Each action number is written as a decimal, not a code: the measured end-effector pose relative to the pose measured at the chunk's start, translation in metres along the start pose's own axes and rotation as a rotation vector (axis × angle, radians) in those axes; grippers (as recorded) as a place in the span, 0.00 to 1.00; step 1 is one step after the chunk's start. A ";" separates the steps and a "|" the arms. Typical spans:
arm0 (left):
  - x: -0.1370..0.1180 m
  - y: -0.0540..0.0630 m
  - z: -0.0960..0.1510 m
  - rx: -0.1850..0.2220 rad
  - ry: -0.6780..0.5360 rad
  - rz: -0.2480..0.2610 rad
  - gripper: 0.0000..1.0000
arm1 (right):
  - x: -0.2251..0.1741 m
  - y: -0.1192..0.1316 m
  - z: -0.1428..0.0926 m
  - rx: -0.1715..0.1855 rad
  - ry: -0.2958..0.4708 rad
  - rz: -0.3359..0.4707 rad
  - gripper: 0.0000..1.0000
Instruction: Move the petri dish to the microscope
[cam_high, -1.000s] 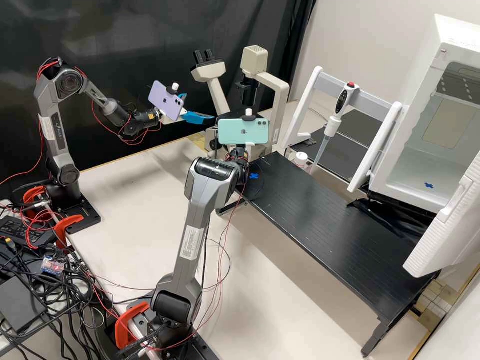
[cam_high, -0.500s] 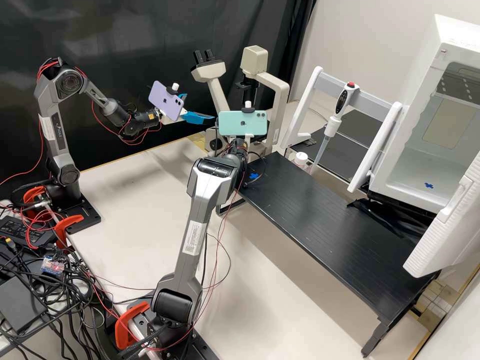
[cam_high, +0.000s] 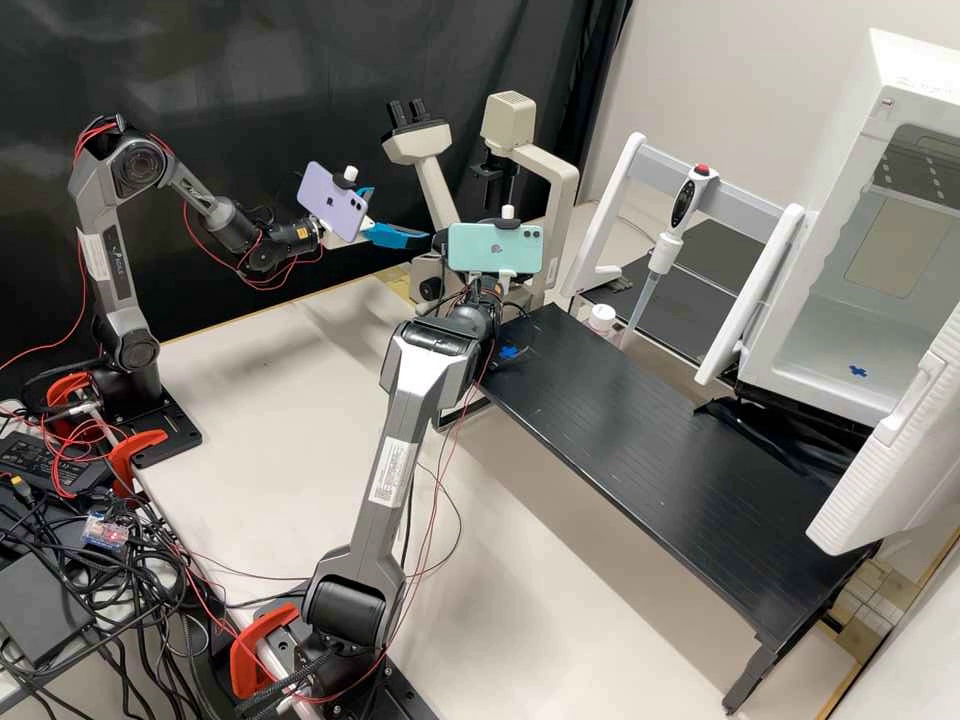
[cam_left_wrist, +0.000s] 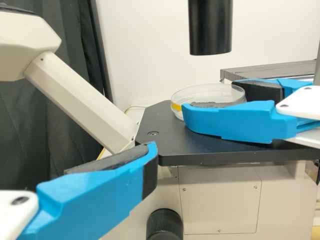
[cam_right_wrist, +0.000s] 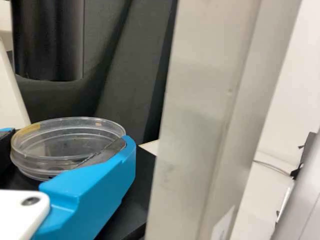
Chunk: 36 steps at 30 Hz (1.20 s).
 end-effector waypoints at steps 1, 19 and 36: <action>0.000 0.000 0.000 0.000 0.000 0.000 1.00 | 0.000 0.000 0.000 0.000 -0.003 -0.002 0.00; 0.000 0.000 0.000 0.000 0.000 0.000 1.00 | 0.003 -0.001 0.002 -0.003 -0.015 -0.009 1.00; 0.000 0.000 0.000 0.000 0.000 0.000 1.00 | -0.048 0.021 0.005 0.011 0.008 0.020 1.00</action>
